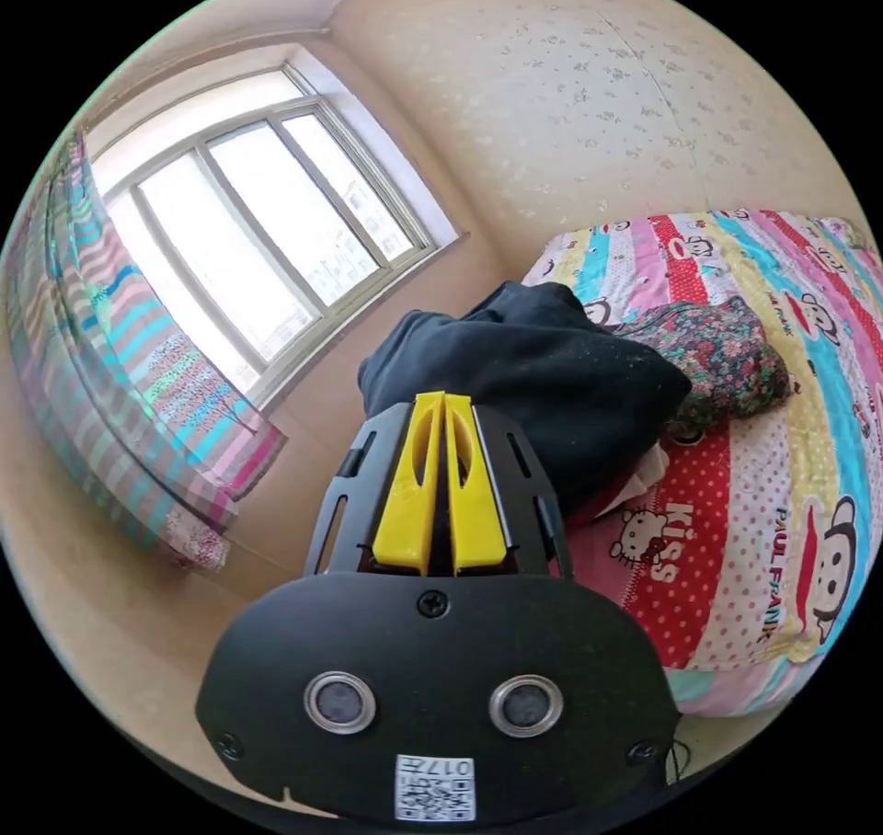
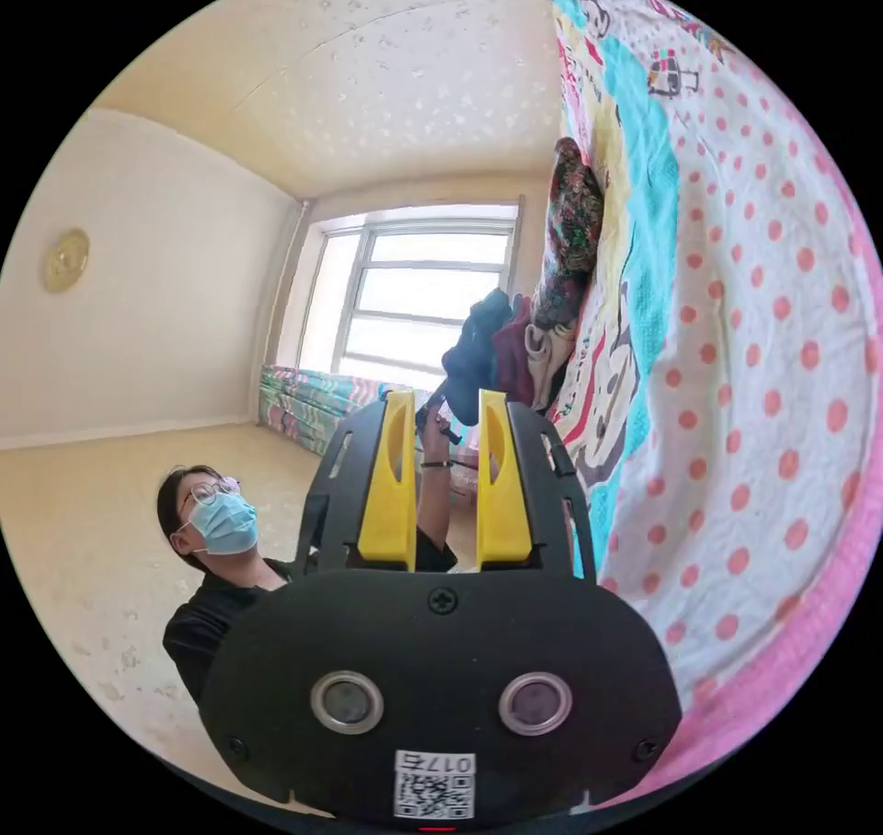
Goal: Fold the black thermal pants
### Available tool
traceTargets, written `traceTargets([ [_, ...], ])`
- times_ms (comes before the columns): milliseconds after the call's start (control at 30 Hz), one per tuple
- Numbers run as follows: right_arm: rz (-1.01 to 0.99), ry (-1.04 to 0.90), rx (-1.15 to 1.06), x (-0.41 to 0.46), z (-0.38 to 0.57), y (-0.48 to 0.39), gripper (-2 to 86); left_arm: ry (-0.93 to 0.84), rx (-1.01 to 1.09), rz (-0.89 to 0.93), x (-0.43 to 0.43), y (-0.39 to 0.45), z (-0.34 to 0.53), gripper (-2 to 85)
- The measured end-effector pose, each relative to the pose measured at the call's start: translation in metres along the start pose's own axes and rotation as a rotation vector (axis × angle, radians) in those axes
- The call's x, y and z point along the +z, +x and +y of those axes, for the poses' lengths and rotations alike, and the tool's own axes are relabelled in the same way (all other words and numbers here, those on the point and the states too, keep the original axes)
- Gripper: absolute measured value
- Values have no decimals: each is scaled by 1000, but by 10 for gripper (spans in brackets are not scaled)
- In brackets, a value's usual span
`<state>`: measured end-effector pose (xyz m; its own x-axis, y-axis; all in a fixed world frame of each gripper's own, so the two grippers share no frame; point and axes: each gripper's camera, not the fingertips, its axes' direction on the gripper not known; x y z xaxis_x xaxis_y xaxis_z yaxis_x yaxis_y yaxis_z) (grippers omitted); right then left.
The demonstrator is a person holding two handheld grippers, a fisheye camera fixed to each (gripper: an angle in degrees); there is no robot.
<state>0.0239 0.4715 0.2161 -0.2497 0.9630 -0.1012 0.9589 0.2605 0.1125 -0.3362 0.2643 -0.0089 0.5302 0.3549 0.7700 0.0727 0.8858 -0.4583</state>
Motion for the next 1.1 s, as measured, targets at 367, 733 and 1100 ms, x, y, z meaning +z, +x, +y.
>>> traceTargets([
  [367,404,224,-357,-43,67,-113,123,-20,364,705,-101,133,1,-6],
  [733,857,1024,-302,-206,193,-225,152,-73,928,942,-196,426,43,-6],
  [1100,1659,1028,-227,-321,153,-347,137,-32,1101,1186,-266,527,64,-5],
])
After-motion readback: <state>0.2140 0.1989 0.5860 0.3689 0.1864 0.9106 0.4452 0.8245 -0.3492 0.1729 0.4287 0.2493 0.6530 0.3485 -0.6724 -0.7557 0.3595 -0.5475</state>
